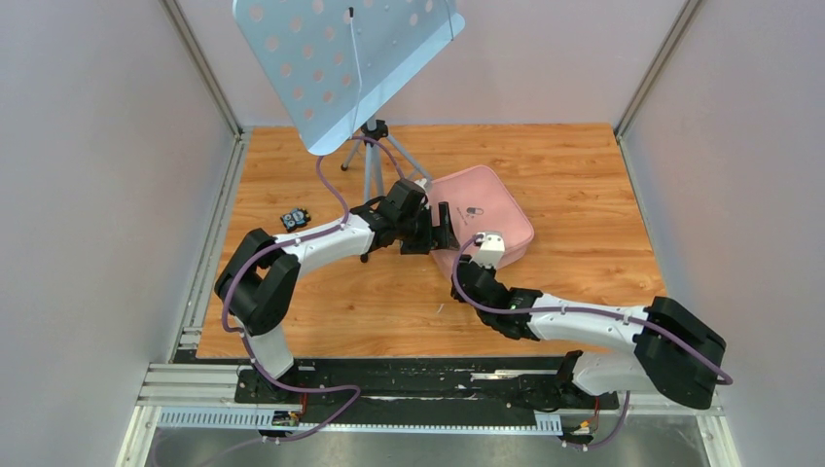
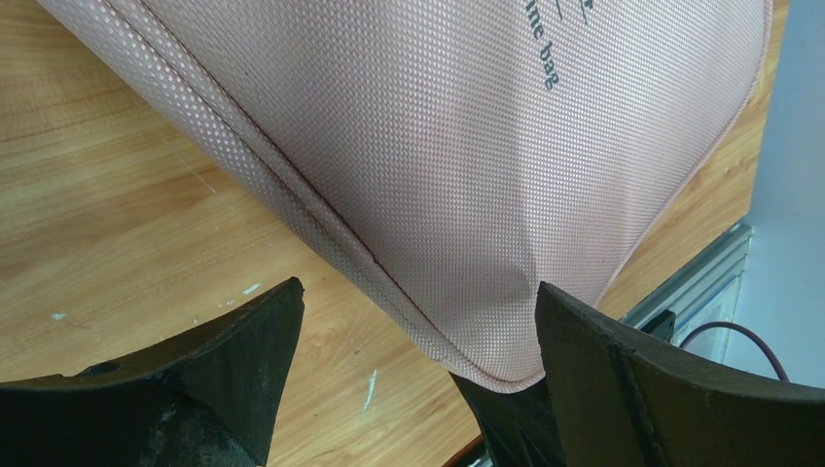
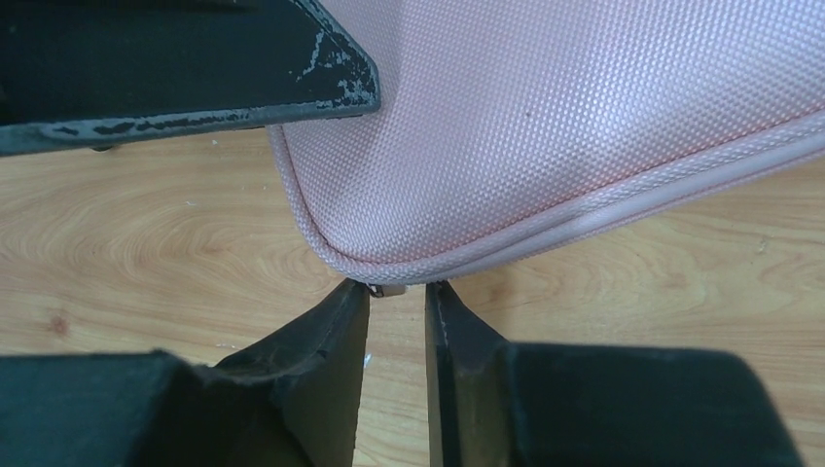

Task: Organize the medicine kit
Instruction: Zip the medicine box at the center of the board.

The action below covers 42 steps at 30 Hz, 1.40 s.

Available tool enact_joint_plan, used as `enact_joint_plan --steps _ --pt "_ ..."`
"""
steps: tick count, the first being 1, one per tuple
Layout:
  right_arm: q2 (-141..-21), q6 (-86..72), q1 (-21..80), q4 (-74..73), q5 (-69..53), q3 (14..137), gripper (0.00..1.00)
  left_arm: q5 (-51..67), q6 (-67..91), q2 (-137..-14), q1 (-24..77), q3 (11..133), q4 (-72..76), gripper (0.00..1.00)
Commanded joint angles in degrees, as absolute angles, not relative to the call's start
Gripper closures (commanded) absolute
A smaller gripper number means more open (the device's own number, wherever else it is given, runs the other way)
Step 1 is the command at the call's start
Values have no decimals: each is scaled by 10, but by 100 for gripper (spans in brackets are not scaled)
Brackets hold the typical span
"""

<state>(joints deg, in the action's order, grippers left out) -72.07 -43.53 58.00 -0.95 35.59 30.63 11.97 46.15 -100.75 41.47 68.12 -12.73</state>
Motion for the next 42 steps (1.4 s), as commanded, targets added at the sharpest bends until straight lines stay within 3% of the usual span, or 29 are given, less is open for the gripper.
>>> enact_joint_plan --steps 1,8,21,27,32,42 --pt "-728 -452 581 10 369 337 76 129 472 -1014 409 698 -118 4" --pt "-736 -470 582 2 385 345 99 132 473 -1013 409 692 -114 4" --pt "-688 -547 582 -138 444 343 100 140 484 -1004 409 676 -106 5" --pt "-688 -557 582 -139 436 340 100 132 532 -946 410 630 -60 16" --pt "-698 -554 582 -132 434 345 100 134 613 -932 416 578 29 32" --pt "-701 -554 582 -123 426 339 100 161 694 -977 438 574 115 39"
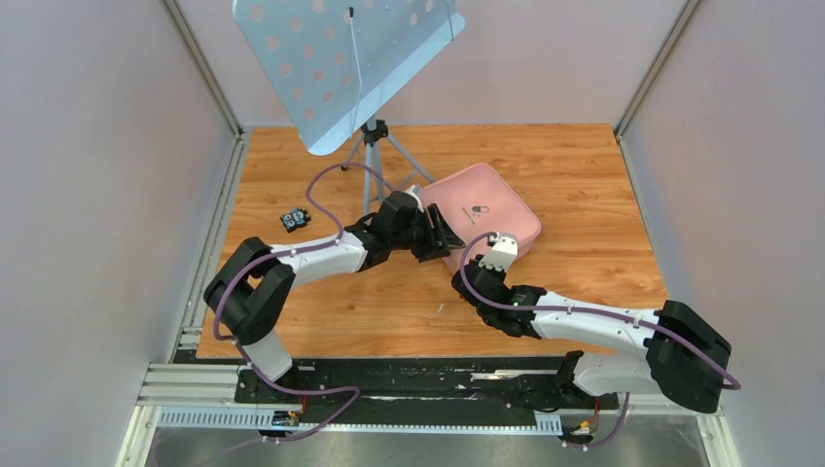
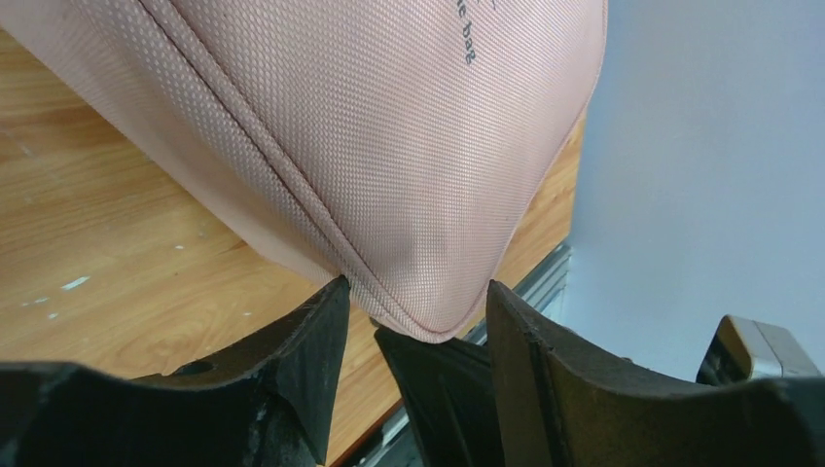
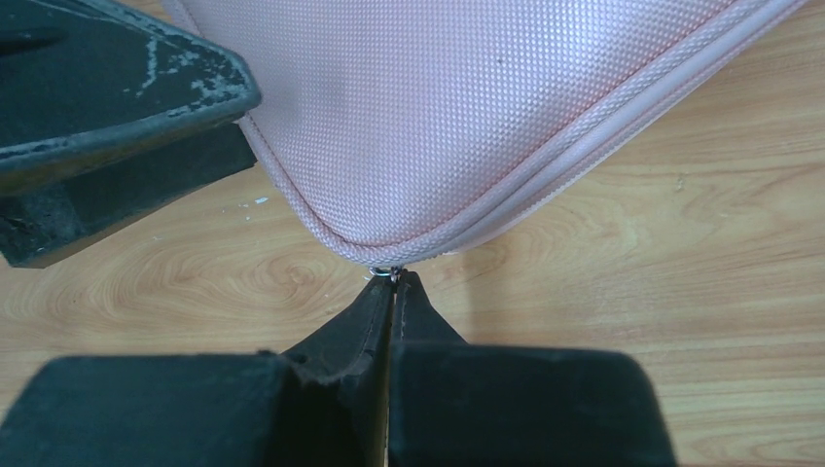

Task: Organize the medicine kit
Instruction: Zip the medicine box at the center of the board.

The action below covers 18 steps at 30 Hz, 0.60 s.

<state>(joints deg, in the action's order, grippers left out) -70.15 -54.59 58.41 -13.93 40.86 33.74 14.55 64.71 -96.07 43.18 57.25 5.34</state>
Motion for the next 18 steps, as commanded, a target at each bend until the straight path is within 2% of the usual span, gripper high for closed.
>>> enact_joint_plan --steps 1,7,18 --pt "-700 -553 582 -122 425 340 100 163 697 -982 440 574 122 40" --pt "-704 -547 582 -120 426 344 100 159 713 -985 450 569 115 45" --pt "-709 -544 582 -115 421 346 100 141 749 -970 476 555 114 39"
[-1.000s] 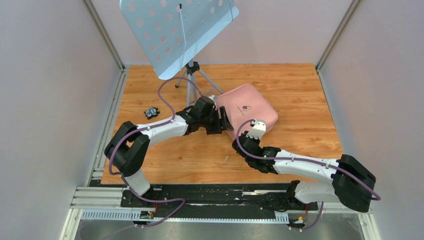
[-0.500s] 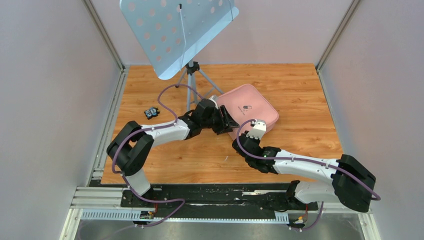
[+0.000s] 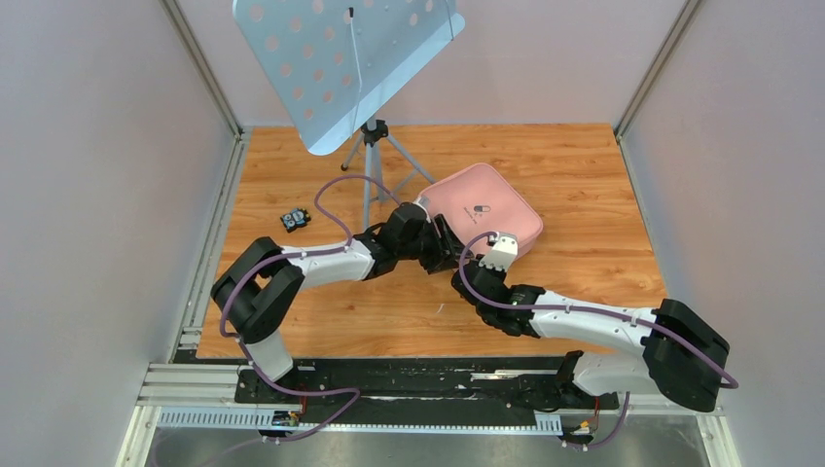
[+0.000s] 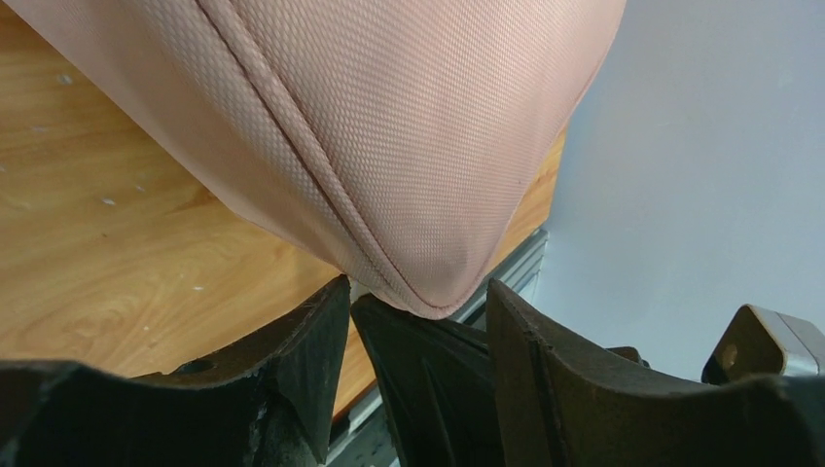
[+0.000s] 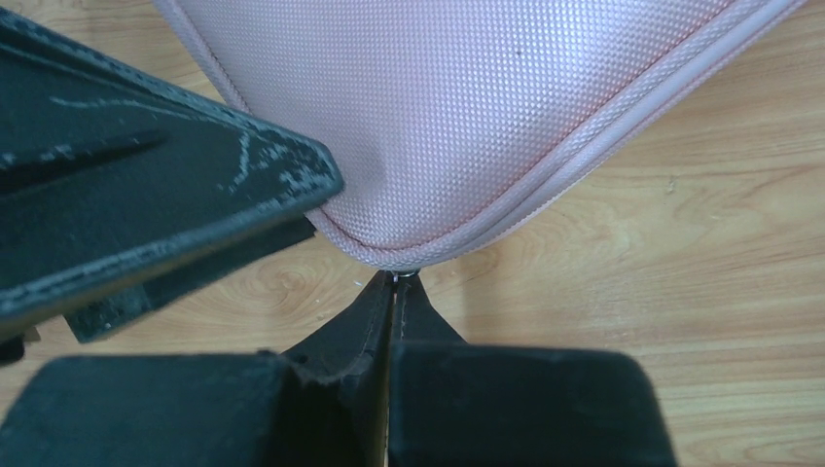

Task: Organize the medicine kit
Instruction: Zip the medicine box at the center of the board.

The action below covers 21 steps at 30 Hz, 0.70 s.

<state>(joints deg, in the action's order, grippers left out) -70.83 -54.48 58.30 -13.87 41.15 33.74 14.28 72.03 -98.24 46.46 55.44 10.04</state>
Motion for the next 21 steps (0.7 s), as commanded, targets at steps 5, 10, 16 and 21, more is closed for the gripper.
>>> enact_joint_plan --steps 5,10,16,21 --pt "-703 -541 582 -113 422 344 100 136 753 -983 476 561 120 46" --pt "-696 -545 582 -114 423 338 100 133 760 -1004 476 560 125 64" --pt "-671 -560 581 -121 435 314 100 118 763 -996 476 546 119 96" --pt "-653 -569 581 -144 448 308 100 108 760 -985 475 544 105 100"
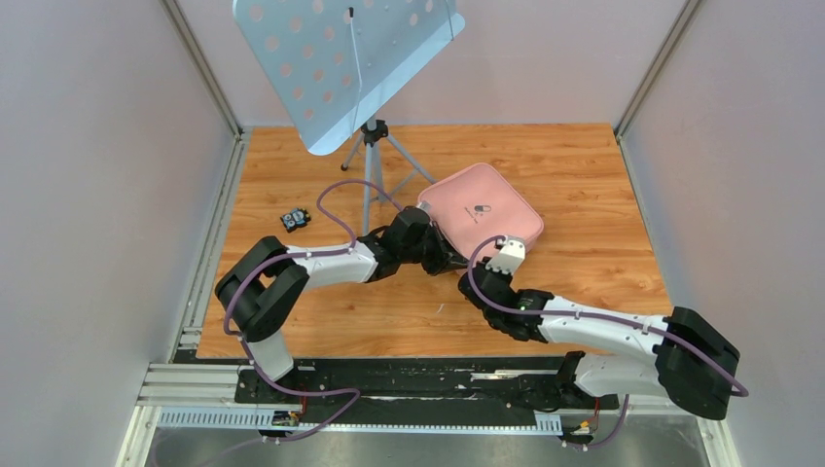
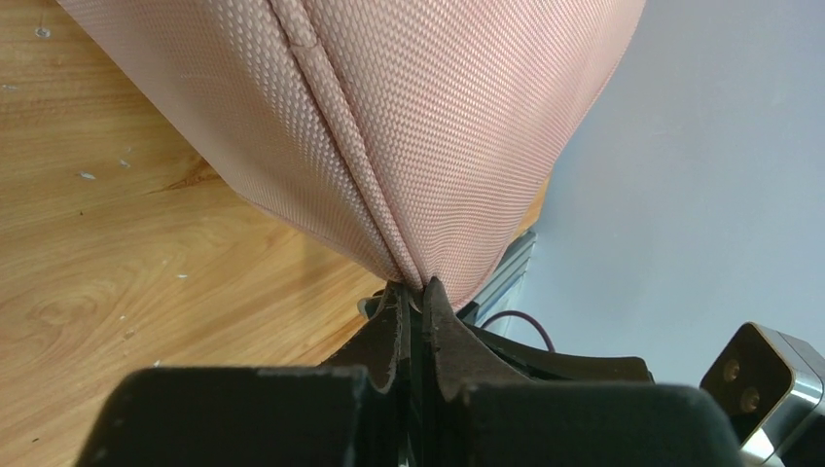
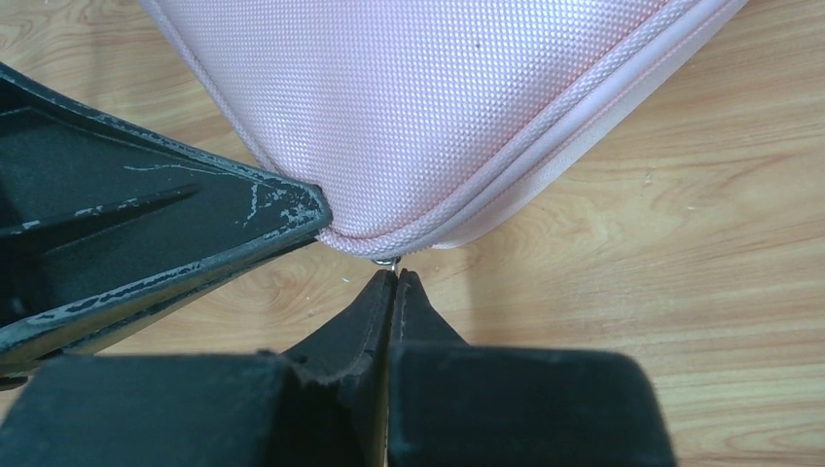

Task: Organize the medicine kit
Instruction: Zip the medicine box at the center of the board.

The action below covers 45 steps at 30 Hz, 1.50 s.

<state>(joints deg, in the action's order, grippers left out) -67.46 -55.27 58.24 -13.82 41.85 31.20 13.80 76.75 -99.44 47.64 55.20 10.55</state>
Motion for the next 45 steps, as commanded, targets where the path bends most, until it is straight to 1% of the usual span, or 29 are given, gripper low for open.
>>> enact_joint_plan --steps 1,7,17,31,45 --pt "-650 -572 581 -151 452 308 100 106 759 -984 475 542 104 100" --pt "-627 -575 579 -176 468 301 100 99 757 -971 468 532 95 100" --pt "-634 -589 572 -211 472 300 100 90 748 -947 459 521 76 100" --pt "-601 -609 549 -268 472 282 100 85 744 -921 447 497 62 100" --pt "-606 -616 520 -273 452 271 100 78 738 -889 443 481 45 100"
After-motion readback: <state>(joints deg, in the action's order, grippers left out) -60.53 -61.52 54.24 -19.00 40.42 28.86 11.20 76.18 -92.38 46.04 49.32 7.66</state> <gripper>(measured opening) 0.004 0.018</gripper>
